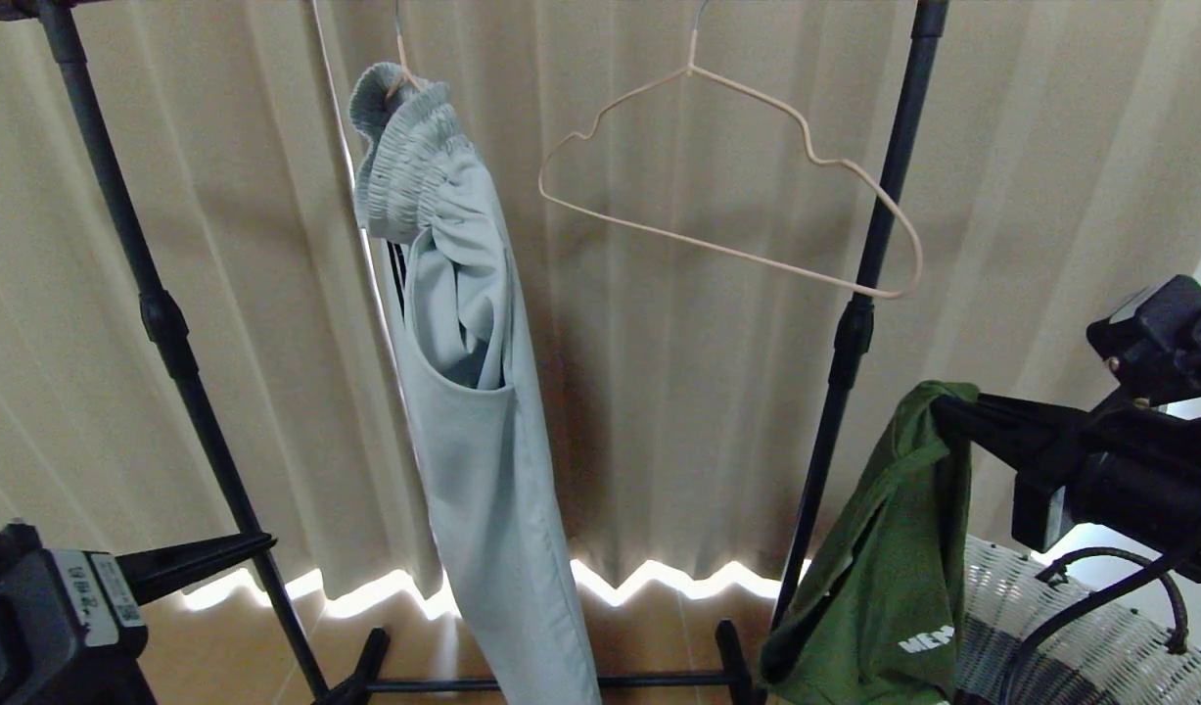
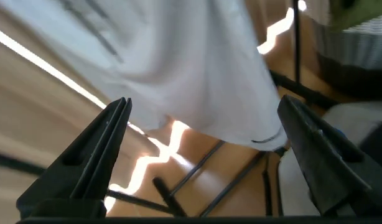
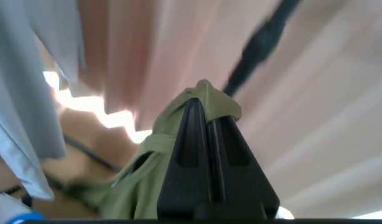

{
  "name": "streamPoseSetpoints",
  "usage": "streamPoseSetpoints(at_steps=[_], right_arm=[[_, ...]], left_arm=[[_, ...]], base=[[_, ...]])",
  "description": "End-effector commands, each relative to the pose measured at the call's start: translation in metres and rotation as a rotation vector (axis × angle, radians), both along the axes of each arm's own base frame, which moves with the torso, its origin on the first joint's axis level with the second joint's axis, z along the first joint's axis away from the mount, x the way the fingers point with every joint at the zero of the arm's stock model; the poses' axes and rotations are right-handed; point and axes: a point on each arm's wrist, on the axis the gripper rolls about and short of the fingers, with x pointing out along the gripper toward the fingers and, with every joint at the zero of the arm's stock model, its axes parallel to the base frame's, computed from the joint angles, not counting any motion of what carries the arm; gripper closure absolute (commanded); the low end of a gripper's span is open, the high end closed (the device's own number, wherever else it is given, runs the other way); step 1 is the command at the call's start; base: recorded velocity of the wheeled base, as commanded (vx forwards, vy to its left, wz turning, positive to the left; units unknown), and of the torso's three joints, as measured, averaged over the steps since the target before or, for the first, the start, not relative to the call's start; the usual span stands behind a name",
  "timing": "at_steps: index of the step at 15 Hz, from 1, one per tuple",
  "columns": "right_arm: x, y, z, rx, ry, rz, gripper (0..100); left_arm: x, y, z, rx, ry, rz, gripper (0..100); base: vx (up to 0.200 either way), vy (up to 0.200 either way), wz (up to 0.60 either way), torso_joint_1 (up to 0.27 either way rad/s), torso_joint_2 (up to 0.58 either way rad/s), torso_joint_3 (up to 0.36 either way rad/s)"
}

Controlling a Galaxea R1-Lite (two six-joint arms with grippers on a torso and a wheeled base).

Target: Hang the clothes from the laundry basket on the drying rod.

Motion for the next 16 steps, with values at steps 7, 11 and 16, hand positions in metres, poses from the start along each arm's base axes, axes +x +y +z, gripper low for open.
streamPoseSetpoints(at_steps=[7,11,16], right_arm=[[-0.006,0.017,0.026,0.079,-0.073,0.089,100],[-0.010,0.029,0.035,0.143,-0.066,0.143,100],[-0.014,0.034,0.043,0.165,-0.089,0.179,100]], left_arm=[[0.023,-0.063,-0.008,0.002,0.104,-0.223,0],[0.053,-0.120,0.007,-0.192,0.265,-0.182,0],[0.072,-0.164,-0.008,-0.240,0.323,-0.183,0]], base=[[0.000,0.000,0.00,0.000,0.00,0.000],[0.000,0.000,0.00,0.000,0.00,0.000],[0.000,0.000,0.00,0.000,0.00,0.000]])
